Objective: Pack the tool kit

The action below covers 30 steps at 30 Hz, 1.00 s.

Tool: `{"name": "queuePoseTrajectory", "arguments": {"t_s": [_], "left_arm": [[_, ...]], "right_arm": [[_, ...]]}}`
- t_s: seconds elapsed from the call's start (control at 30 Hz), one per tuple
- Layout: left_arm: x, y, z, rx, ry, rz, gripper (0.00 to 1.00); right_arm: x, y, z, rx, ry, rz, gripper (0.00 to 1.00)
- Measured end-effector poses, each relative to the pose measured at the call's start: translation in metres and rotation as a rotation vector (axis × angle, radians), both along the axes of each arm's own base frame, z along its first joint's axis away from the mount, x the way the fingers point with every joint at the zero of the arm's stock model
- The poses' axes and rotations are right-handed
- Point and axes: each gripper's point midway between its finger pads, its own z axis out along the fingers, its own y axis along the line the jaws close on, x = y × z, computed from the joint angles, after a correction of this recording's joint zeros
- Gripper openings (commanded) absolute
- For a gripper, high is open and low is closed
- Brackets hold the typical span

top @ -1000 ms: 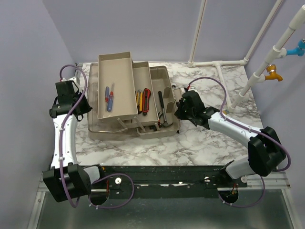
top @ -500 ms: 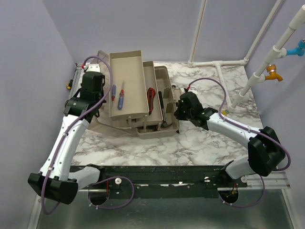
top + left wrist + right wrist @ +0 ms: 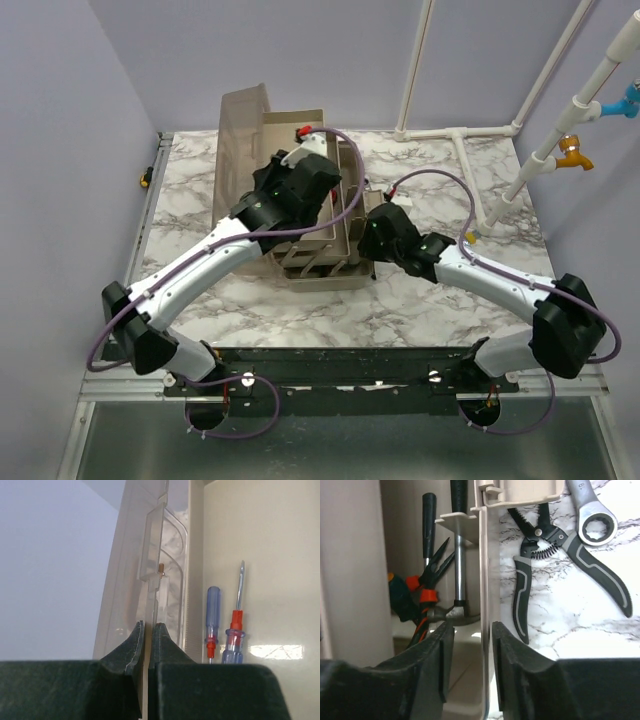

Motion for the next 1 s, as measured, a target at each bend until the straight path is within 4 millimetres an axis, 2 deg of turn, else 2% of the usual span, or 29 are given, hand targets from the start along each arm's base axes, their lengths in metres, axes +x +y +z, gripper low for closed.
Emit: {"name": "queuePoseTrajectory", "arguments": {"t_s": [0.07, 0.1, 0.2, 0.33, 0.37, 0.4, 0.47, 0.57, 0.63, 0.7, 0.77, 0.83, 0.93, 1.0], "left_arm": [[0.003, -0.017, -0.001, 0.063, -0.004, -0.010, 0.00], [0.005, -0.024, 0.000, 0.094, -0.009, -0.009, 0.00], [0.010, -0.044, -0.002, 0.197, -0.023, 0.002, 0.00], [0.013, -0.072, -0.009, 0.272, -0.028, -0.010, 0.01], [0.013, -0.081, -0.011, 0.278, -0.033, -0.018, 0.03], [0.013, -0.088, -0.011, 0.281, -0.035, -0.027, 0.09], [0.013, -0.111, -0.013, 0.271, -0.039, -0.055, 0.38], [0.016, -0.156, -0.026, 0.198, -0.034, -0.115, 0.75], [0.017, -0.189, -0.041, 0.129, -0.014, -0.174, 0.86], [0.015, -0.207, -0.054, 0.071, 0.013, -0.217, 0.90], [0.008, -0.232, -0.067, -0.038, 0.063, -0.304, 0.92], [0.002, -0.250, -0.069, -0.139, 0.097, -0.373, 0.92], [-0.008, -0.271, -0.055, -0.341, 0.135, -0.495, 0.92], [-0.017, -0.279, -0.028, -0.491, 0.139, -0.579, 0.92]], "right_arm": [[-0.004, -0.004, 0.009, 0.008, -0.010, -0.023, 0.64], [-0.006, -0.008, 0.017, 0.012, -0.024, -0.037, 0.67], [-0.007, -0.023, 0.048, 0.045, -0.092, -0.114, 0.68], [-0.010, -0.058, 0.100, 0.114, -0.231, -0.251, 0.67], [-0.012, -0.068, 0.112, 0.131, -0.268, -0.288, 0.67], [-0.015, -0.079, 0.122, 0.142, -0.299, -0.322, 0.66], [-0.022, -0.100, 0.136, 0.156, -0.350, -0.389, 0.66], [-0.033, -0.129, 0.143, 0.152, -0.396, -0.473, 0.67], [-0.042, -0.147, 0.143, 0.144, -0.417, -0.518, 0.67], [-0.051, -0.164, 0.146, 0.148, -0.445, -0.562, 0.71], [-0.058, -0.179, 0.152, 0.160, -0.477, -0.603, 0.72], [-0.065, -0.192, 0.159, 0.174, -0.510, -0.639, 0.72], [-0.069, -0.201, 0.165, 0.182, -0.536, -0.664, 0.71], [-0.068, -0.199, 0.163, 0.163, -0.534, -0.647, 0.71]]}}
